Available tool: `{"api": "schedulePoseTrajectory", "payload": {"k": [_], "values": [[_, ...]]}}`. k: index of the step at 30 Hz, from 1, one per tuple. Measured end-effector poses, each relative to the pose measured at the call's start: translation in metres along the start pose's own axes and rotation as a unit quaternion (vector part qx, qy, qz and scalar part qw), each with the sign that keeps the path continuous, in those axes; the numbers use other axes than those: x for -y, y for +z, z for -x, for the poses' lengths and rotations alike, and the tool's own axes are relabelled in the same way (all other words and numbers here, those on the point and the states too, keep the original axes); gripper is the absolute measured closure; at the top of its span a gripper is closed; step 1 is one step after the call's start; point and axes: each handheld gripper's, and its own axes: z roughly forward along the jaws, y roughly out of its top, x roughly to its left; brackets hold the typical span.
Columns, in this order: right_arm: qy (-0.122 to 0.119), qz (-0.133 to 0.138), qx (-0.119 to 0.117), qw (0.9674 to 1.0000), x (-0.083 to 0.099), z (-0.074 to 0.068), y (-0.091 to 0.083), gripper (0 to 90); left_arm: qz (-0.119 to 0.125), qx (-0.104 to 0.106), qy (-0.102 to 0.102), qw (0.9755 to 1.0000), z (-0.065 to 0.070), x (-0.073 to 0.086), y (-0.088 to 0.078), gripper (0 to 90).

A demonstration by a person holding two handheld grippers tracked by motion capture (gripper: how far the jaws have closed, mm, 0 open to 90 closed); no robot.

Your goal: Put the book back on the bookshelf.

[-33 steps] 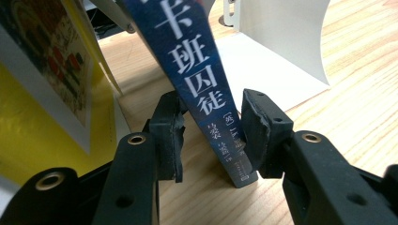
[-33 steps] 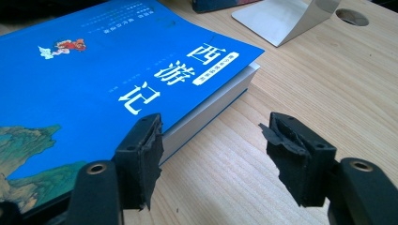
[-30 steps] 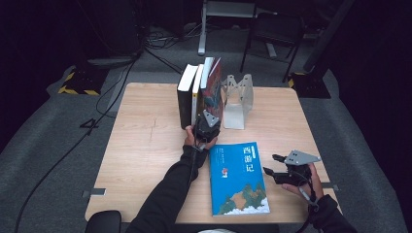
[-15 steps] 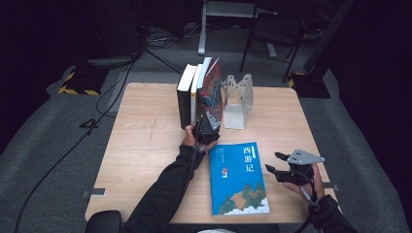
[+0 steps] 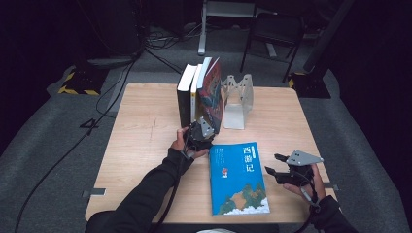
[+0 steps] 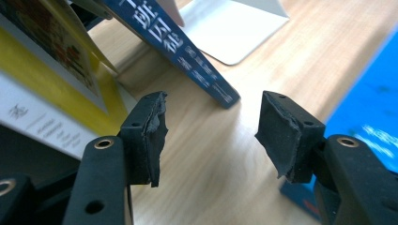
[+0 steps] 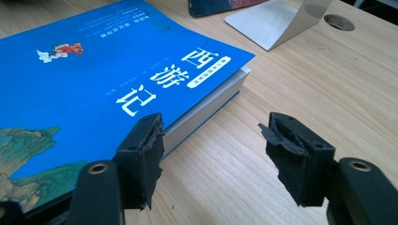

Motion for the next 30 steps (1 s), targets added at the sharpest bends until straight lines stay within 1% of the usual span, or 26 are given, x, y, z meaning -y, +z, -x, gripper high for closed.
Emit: {"api": "schedulePoseTrajectory", "payload": {"k": [2, 3, 4, 5, 6, 7, 8, 10, 13, 15, 17, 19, 20, 21, 23, 25, 26, 27, 29, 30], "values": [[0.002, -0.001, -0.001, 1.0000, 0.001, 0.000, -0.001, 36.9, 0.004, 0.015, 0.012, 0.9998, 0.000, 0.004, -0.007, 42.1], [0.001, -0.003, -0.001, 1.0000, 0.001, -0.001, -0.001, 36.8, 0.006, 0.024, 0.013, 0.9996, 0.000, 0.007, -0.012, 42.0], [0.001, -0.005, -0.004, 1.0000, 0.002, -0.001, -0.003, 36.8, 0.006, 0.027, 0.017, 0.9995, 0.001, 0.009, -0.014, 41.9], [0.001, -0.005, -0.005, 1.0000, 0.003, -0.001, -0.003, 36.8, 0.003, 0.032, 0.024, 0.9992, 0.002, 0.012, -0.019, 41.8], [0.001, -0.008, -0.007, 1.0000, 0.004, -0.002, -0.004, 36.8, 0.003, 0.032, 0.024, 0.9992, 0.002, 0.012, -0.019, 41.4], [-0.001, -0.008, -0.008, 0.9999, 0.004, -0.002, -0.005, 36.7, 0.002, 0.048, 0.032, 0.9983, 0.004, 0.017, -0.027, 40.8], [-0.001, -0.008, -0.008, 0.9999, 0.004, -0.002, -0.005, 36.7, 0.002, 0.048, 0.032, 0.9983, 0.004, 0.017, -0.027, 40.9], [0.000, -0.011, -0.012, 0.9999, 0.006, -0.003, -0.006, 36.7, -0.004, 0.059, 0.044, 0.9973, 0.007, 0.025, -0.036, 40.8], [0.000, -0.016, -0.016, 0.9997, 0.009, -0.004, -0.008, 36.6, -0.002, 0.079, 0.048, 0.9957, 0.011, 0.034, -0.048, 40.3], [-0.005, -0.022, -0.017, 0.9996, 0.011, -0.005, -0.010, 36.6, -0.002, 0.094, 0.047, 0.9944, 0.014, 0.043, -0.057, 38.9], [-0.004, -0.026, -0.022, 0.9994, 0.014, -0.005, -0.012, 36.6, -0.006, 0.100, 0.051, 0.9936, 0.018, 0.049, -0.064, 38.4], [-0.004, -0.028, -0.014, 0.9995, 0.016, -0.006, -0.014, 37.0, -0.011, 0.112, 0.054, 0.9923, 0.021, 0.055, -0.070, 37.3], [-0.001, -0.026, -0.014, 0.9996, 0.018, -0.006, -0.015, 37.2, -0.013, 0.115, 0.053, 0.9919, 0.022, 0.058, -0.072, 36.2], [0.003, -0.027, -0.015, 0.9995, 0.019, -0.006, -0.015, 37.2, -0.017, 0.124, 0.055, 0.9906, 0.024, 0.062, -0.076, 35.5], [0.002, -0.036, -0.019, 0.9992, 0.022, -0.008, -0.015, 37.2, -0.030, 0.132, 0.070, 0.9883, 0.028, 0.068, -0.081, 34.0], [-0.005, -0.042, -0.021, 0.9989, 0.025, -0.010, -0.016, 37.2, -0.038, 0.153, 0.071, 0.9849, 0.031, 0.075, -0.085, 32.3], [-0.007, -0.046, -0.024, 0.9986, 0.026, -0.011, -0.016, 37.2, -0.042, 0.156, 0.071, 0.9843, 0.034, 0.079, -0.088, 32.1], [-0.012, -0.049, -0.026, 0.9984, 0.027, -0.013, -0.017, 37.2, -0.038, 0.159, 0.076, 0.9836, 0.037, 0.083, -0.092, 32.1], [-0.023, -0.059, -0.027, 0.9976, 0.028, -0.015, -0.018, 37.1, -0.037, 0.176, 0.077, 0.9806, 0.044, 0.087, -0.098, 32.0], [-0.027, -0.063, -0.035, 0.9970, 0.030, -0.017, -0.019, 37.3, -0.038, 0.183, 0.078, 0.9793, 0.047, 0.088, -0.100, 31.5]]}}
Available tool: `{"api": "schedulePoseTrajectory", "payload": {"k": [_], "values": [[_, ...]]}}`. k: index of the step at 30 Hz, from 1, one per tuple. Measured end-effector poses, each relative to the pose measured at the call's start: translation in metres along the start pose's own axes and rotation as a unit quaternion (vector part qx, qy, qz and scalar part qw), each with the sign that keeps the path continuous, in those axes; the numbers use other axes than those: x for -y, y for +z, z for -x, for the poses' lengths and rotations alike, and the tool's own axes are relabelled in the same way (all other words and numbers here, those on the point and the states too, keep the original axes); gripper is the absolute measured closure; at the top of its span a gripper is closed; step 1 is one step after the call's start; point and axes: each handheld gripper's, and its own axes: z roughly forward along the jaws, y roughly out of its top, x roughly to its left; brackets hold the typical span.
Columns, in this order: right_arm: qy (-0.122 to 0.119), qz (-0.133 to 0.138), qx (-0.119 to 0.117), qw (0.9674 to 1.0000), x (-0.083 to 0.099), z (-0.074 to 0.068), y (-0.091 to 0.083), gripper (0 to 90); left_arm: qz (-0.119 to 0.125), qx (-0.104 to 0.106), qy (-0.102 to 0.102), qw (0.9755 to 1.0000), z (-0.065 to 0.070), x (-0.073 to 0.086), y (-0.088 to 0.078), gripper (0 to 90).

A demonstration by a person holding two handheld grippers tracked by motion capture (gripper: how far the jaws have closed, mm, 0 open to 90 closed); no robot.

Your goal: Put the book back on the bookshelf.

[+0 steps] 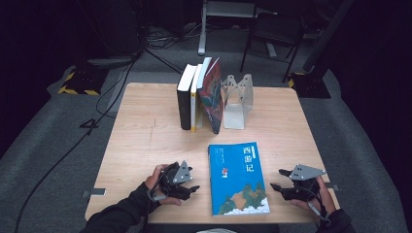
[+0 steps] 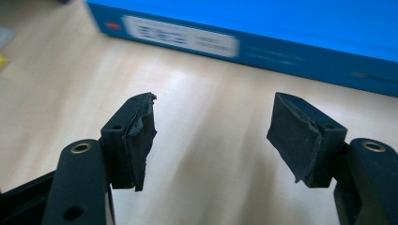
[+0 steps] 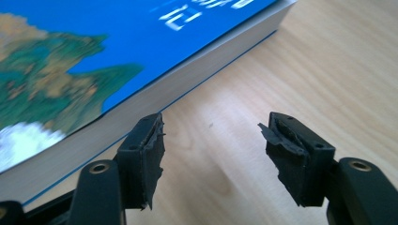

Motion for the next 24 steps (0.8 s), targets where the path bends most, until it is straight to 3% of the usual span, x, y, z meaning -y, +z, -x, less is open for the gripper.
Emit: {"api": "schedulePoseTrajectory", "payload": {"k": [3, 6, 8, 14, 17, 24], "values": [[-0.009, -0.003, -0.015, 0.9998, 0.002, -0.004, -0.002, 37.1, -0.005, 0.030, -0.011, 0.9995, 0.013, 0.003, -0.002, 29.0], [-0.016, -0.007, -0.033, 0.9993, 0.004, -0.008, -0.003, 37.2, -0.009, 0.038, -0.011, 0.9992, 0.019, 0.005, -0.003, 28.4], [-0.021, -0.011, -0.045, 0.9987, 0.005, -0.012, -0.002, 37.1, -0.014, 0.046, -0.024, 0.9986, 0.024, 0.006, -0.002, 26.3], [-0.051, -0.038, -0.079, 0.9949, 0.005, -0.023, 0.001, 36.6, -0.022, 0.082, -0.019, 0.9962, 0.034, 0.007, 0.003, 23.3], [-0.060, -0.042, -0.104, 0.9919, 0.006, -0.024, 0.002, 36.5, -0.031, 0.088, -0.010, 0.9956, 0.043, 0.006, 0.008, 21.7], [-0.070, -0.042, -0.113, 0.9903, 0.006, -0.025, 0.003, 37.3, -0.022, 0.087, 0.000, 0.9960, 0.053, -0.001, 0.017, 18.1]]}}
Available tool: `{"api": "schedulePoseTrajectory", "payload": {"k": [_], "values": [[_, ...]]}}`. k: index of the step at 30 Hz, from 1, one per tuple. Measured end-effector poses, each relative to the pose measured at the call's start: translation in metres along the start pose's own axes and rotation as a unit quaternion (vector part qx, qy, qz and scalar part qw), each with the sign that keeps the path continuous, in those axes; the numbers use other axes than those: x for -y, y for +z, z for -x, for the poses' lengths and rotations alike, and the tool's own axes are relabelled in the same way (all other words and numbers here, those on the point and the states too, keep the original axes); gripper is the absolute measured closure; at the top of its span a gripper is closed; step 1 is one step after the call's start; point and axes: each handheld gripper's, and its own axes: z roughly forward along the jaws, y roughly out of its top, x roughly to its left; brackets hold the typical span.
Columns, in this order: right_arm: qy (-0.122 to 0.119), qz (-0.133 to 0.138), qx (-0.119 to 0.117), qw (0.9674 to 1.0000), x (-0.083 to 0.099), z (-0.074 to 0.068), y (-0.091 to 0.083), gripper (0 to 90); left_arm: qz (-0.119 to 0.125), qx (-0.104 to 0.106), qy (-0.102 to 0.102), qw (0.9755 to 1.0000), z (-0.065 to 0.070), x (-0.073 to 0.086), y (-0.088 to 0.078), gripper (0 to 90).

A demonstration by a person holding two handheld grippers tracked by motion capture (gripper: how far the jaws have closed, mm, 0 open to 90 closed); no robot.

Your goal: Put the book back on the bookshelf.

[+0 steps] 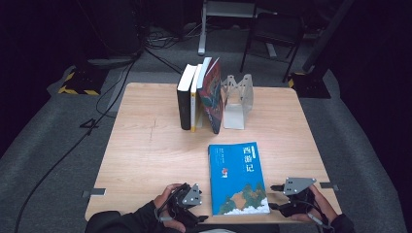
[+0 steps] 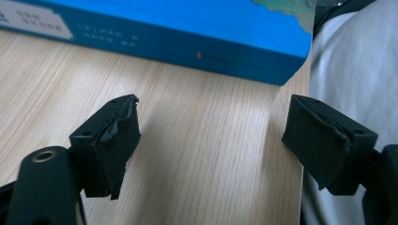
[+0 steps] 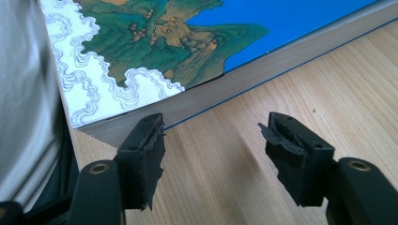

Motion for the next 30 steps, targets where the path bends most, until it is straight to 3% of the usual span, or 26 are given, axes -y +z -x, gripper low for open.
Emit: {"api": "schedulePoseTrajectory", "payload": {"k": [7, 11, 20, 25, 27, 28, 29, 30], "values": [[-0.002, 0.005, 0.006, 1.0000, -0.001, 0.000, -0.001, 36.9, 0.005, 0.001, 0.010, 0.9999, 0.008, -0.009, 0.010, 15.6], [0.001, 0.014, 0.011, 0.9998, -0.001, 0.001, -0.002, 37.0, 0.010, -0.011, -0.006, 0.9999, 0.007, -0.010, 0.013, 16.1], [0.017, 0.052, 0.017, 0.9983, -0.005, 0.003, -0.006, 36.9, -0.002, 0.004, 0.007, 1.0000, 0.002, -0.011, 0.011, 15.4], [0.009, 0.054, 0.027, 0.9982, -0.014, -0.003, 0.003, 35.1, -0.009, 0.021, 0.013, 0.9996, -0.004, -0.010, 0.007, 15.6], [0.009, 0.056, 0.030, 0.9980, -0.015, -0.003, 0.004, 34.8, -0.013, 0.018, 0.014, 0.9996, -0.005, -0.010, 0.006, 15.6], [0.009, 0.058, 0.034, 0.9977, -0.016, -0.004, 0.005, 33.7, 0.006, -0.049, -0.006, 0.9988, -0.009, -0.007, 0.001, 23.0], [0.009, 0.061, 0.038, 0.9974, -0.017, -0.004, 0.005, 33.2, 0.007, -0.068, -0.022, 0.9974, -0.016, -0.006, -0.001, 39.9], [0.010, 0.063, 0.040, 0.9971, -0.017, -0.004, 0.005, 32.4, 0.017, -0.053, -0.059, 0.9967, -0.030, -0.001, -0.007, 37.3]]}}
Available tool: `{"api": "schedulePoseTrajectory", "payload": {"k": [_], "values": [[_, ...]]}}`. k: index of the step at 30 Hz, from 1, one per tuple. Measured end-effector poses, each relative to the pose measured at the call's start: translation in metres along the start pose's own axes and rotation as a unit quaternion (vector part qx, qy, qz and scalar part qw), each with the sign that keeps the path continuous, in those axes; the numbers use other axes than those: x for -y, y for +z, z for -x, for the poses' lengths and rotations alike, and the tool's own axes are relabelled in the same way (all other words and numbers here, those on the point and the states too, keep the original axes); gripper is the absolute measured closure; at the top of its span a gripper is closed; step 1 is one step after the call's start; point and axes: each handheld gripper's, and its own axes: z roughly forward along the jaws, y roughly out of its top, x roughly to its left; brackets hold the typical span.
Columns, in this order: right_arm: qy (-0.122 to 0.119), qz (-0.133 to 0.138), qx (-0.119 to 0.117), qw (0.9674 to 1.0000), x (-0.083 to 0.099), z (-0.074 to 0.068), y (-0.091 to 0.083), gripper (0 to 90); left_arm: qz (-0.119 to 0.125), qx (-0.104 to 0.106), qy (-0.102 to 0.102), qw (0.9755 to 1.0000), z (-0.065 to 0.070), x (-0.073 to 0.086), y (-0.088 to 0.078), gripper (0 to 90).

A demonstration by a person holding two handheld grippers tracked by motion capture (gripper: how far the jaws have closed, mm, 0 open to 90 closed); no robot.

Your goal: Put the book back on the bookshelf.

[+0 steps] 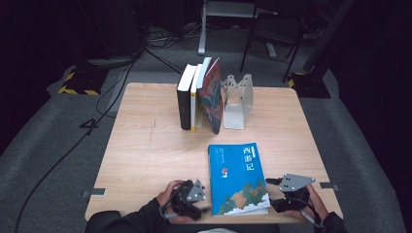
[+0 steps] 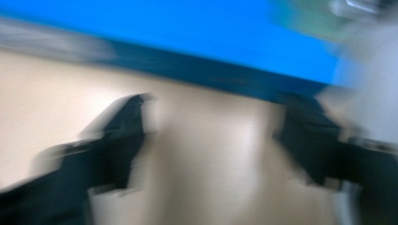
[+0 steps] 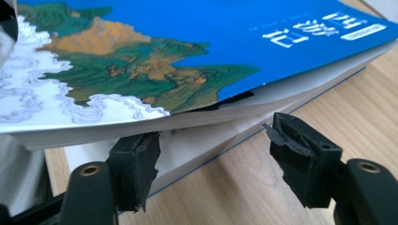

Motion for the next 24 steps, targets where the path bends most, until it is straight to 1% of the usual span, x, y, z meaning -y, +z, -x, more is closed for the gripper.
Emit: {"api": "schedulePoseTrajectory", "payload": {"k": [1, 2, 3, 4, 6, 7, 9, 12, 13, 15, 16, 17, 18, 20, 21, 22, 24], "values": [[0.001, 0.004, 0.002, 1.0000, 0.000, 0.001, 0.000, 31.5, 0.010, 0.014, -0.025, 0.9995, -0.011, 0.002, -0.004, 31.0], [0.005, 0.008, 0.004, 1.0000, -0.001, 0.001, 0.000, 31.2, 0.015, 0.031, -0.045, 0.9984, -0.019, 0.004, -0.007, 31.5], [0.007, 0.010, 0.004, 0.9999, -0.001, 0.001, 0.000, 30.5, 0.022, 0.045, -0.057, 0.9971, -0.023, 0.005, -0.009, 27.8], [0.005, 0.012, 0.006, 0.9999, -0.002, 0.001, 0.000, 30.5, 0.022, 0.042, -0.056, 0.9973, -0.024, 0.006, -0.010, 26.7], [0.005, 0.014, 0.008, 0.9998, -0.003, 0.001, 0.000, 30.5, 0.012, 0.037, -0.028, 0.9989, -0.017, 0.005, -0.009, 25.0], [0.006, 0.016, 0.007, 0.9998, -0.004, 0.001, 0.000, 30.5, 0.004, 0.042, -0.011, 0.9990, -0.012, 0.005, -0.008, 22.8], [0.005, 0.015, 0.008, 0.9998, -0.004, 0.001, 0.001, 30.7, -0.006, 0.055, 0.017, 0.9983, -0.001, 0.004, -0.005, 21.1], [0.000, 0.011, 0.010, 0.9999, -0.004, 0.000, 0.003, 30.7, -0.014, 0.070, 0.030, 0.9970, 0.014, 0.002, -0.001, 19.0], [0.000, 0.011, 0.011, 0.9999, -0.004, 0.000, 0.003, 30.7, -0.017, 0.069, 0.039, 0.9967, 0.017, 0.001, 0.000, 18.1], [0.001, 0.013, 0.011, 0.9999, -0.005, 0.000, 0.003, 30.7, -0.020, 0.068, 0.043, 0.9965, 0.026, -0.002, 0.004, 17.8], [0.001, 0.013, 0.011, 0.9999, -0.005, 0.000, 0.003, 30.7, -0.018, 0.067, 0.046, 0.9965, 0.028, -0.003, 0.007, 17.4], [0.002, 0.012, 0.010, 0.9999, -0.004, 0.000, 0.003, 30.7, -0.023, 0.062, 0.047, 0.9967, 0.030, -0.003, 0.008, 17.2], [0.002, 0.011, 0.012, 0.9999, -0.004, 0.000, 0.004, 30.7, -0.020, 0.059, 0.048, 0.9969, 0.030, -0.002, 0.009, 14.6], [0.002, 0.009, 0.013, 0.9999, -0.005, 0.000, 0.005, 30.8, -0.021, 0.056, 0.045, 0.9972, 0.030, -0.002, 0.009, 13.4], [0.002, 0.009, 0.012, 0.9999, -0.005, 0.000, 0.005, 30.8, -0.021, 0.055, 0.044, 0.9973, 0.031, -0.002, 0.009, 13.4], [0.002, 0.009, 0.012, 0.9999, -0.005, 0.000, 0.005, 30.8, -0.023, 0.052, 0.038, 0.9977, 0.032, -0.001, 0.008, 13.6], [0.002, 0.007, 0.013, 0.9999, -0.005, -0.001, 0.006, 31.4, -0.024, 0.054, 0.036, 0.9976, 0.034, -0.001, 0.006, 16.7]]}}
